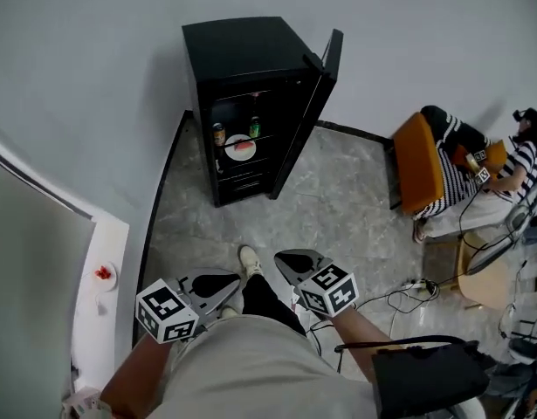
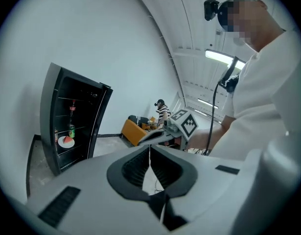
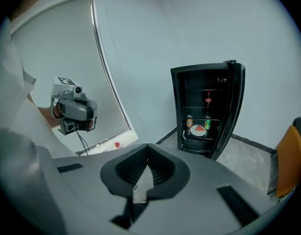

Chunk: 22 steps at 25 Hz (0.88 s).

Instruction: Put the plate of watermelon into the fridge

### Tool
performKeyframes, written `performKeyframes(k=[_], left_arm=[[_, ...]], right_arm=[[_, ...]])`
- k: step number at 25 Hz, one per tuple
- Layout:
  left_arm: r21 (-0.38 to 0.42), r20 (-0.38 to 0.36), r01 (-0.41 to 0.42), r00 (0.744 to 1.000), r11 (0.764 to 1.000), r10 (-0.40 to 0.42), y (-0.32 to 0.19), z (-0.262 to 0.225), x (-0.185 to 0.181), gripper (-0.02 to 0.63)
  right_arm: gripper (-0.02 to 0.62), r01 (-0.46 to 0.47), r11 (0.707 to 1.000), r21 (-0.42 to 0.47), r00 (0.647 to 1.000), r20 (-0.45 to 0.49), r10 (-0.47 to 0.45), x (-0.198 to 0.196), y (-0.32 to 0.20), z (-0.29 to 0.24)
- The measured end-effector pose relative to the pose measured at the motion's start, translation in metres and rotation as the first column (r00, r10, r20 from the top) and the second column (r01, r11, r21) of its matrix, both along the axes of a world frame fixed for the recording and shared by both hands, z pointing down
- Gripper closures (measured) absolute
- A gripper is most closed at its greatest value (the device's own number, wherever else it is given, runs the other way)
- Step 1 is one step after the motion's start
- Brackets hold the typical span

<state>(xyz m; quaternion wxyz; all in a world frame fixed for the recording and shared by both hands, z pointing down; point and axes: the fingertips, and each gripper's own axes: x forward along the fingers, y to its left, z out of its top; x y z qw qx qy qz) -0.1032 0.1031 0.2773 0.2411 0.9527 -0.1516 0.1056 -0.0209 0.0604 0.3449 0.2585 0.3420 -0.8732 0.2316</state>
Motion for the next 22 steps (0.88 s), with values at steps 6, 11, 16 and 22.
performKeyframes(k=[6, 11, 16, 22], left_arm=[[-0.007, -0.008, 0.095, 0.995, 0.995, -0.096, 0.017, -0.007, -0.032, 0.591], [-0.003, 0.007, 0.127, 0.992, 0.992, -0.126, 0.037, -0.005, -0.049, 0.591], [-0.007, 0.007, 0.169, 0.986, 0.986, -0.169, 0.053, -0.003, -0.070, 0.591], [-0.007, 0.012, 0.197, 0.980, 0.980, -0.197, 0.064, 0.002, -0.079, 0.591]], right_arm=[[0.581, 0.041, 0.999, 0.032, 0.999, 0.010, -0.042, -0.018, 0.037, -0.019], [0.581, 0.087, 0.995, 0.043, 0.996, -0.001, -0.087, -0.032, 0.058, -0.027], [0.581, 0.123, 0.991, 0.058, 0.992, -0.013, -0.122, -0.052, 0.073, -0.034], [0.581, 0.182, 0.981, 0.072, 0.983, -0.045, -0.179, -0.064, 0.086, -0.039]])
